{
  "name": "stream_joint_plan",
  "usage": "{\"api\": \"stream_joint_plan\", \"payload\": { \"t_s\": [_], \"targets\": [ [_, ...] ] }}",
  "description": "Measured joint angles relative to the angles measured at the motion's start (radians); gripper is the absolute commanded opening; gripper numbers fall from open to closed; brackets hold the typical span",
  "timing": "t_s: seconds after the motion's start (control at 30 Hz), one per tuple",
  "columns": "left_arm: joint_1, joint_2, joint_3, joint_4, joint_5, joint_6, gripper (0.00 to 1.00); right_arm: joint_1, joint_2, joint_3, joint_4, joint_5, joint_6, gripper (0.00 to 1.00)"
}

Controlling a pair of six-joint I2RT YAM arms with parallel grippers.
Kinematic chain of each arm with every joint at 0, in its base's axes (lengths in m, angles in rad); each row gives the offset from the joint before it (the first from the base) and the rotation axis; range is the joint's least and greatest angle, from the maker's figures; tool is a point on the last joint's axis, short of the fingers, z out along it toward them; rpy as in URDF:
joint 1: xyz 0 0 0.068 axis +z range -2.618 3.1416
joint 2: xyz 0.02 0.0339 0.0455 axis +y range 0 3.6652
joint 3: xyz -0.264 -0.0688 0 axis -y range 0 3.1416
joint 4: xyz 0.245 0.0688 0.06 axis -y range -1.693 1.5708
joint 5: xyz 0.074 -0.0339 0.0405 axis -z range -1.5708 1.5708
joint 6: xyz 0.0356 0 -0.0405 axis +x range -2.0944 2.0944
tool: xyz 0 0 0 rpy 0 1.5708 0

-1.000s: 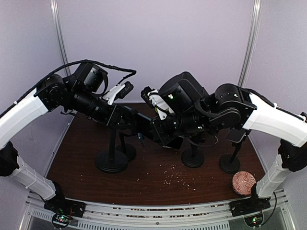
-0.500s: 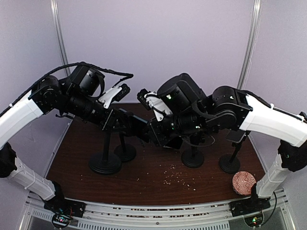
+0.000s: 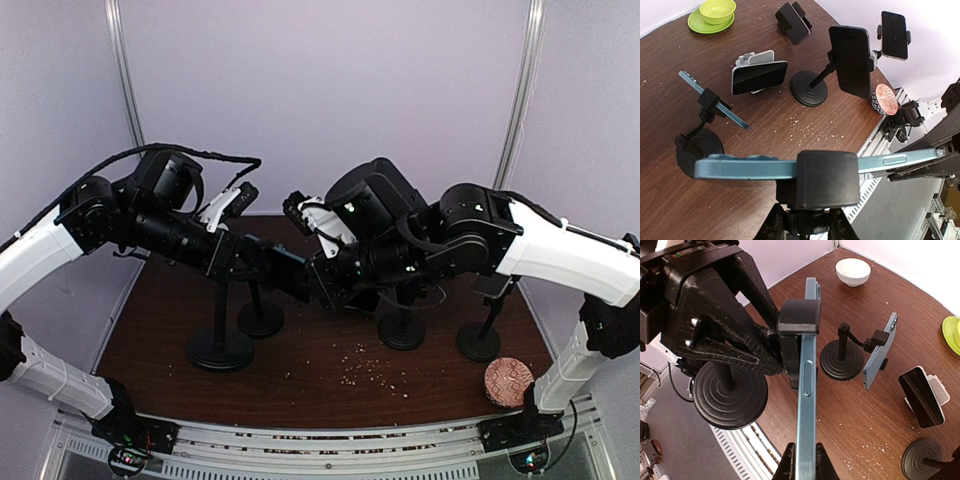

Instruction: Remove the phone from the phone stand

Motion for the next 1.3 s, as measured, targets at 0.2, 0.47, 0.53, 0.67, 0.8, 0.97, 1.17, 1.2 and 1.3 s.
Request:
{"api": "stream_joint_plan", "payload": {
  "t_s": [0.2,0.47,0.53,0.67,0.8,0.97,1.17,1.2,1.3],
  "targets": [
    [0.002,-0.002,-0.008,0.006,0.005,-0.002,0.00,0.000,0.000,0.000,-0.001,0.000,0.000,0.00],
    [0.002,0.000,0.003,-0.017,-0.002,0.054,0.00,0.000,0.001,0.000,0.001,-0.008,-0.003,0.00],
    [0.002,0.000,0.005,-0.018,-0.003,0.062,0.00,0.000,0.001,0.000,0.003,-0.008,-0.003,0.00],
    [0.002,0.000,0.005,-0.018,-0.004,0.072,0.00,0.000,0.002,0.000,0.003,-0.009,-0.003,0.00],
    [0.002,0.000,0.005,-0.018,-0.005,0.074,0.00,0.000,0.002,0.000,0.003,-0.009,-0.003,0.00],
    [0.005,0.000,0.004,-0.014,0.003,0.053,0.00,0.000,0.002,0.000,0.003,-0.006,-0.003,0.00],
    [0.026,-0.018,-0.040,0.031,0.041,-0.008,0.00,0.000,0.003,0.000,-0.001,0.001,0.000,0.00],
    [0.033,-0.026,-0.052,0.042,0.053,-0.020,0.00,0.000,0.003,0.000,-0.001,0.001,0.000,0.00],
    [0.052,-0.048,-0.084,0.070,0.077,-0.048,0.00,0.000,0.003,0.000,0.000,0.000,0.000,0.00]
  ]
}}
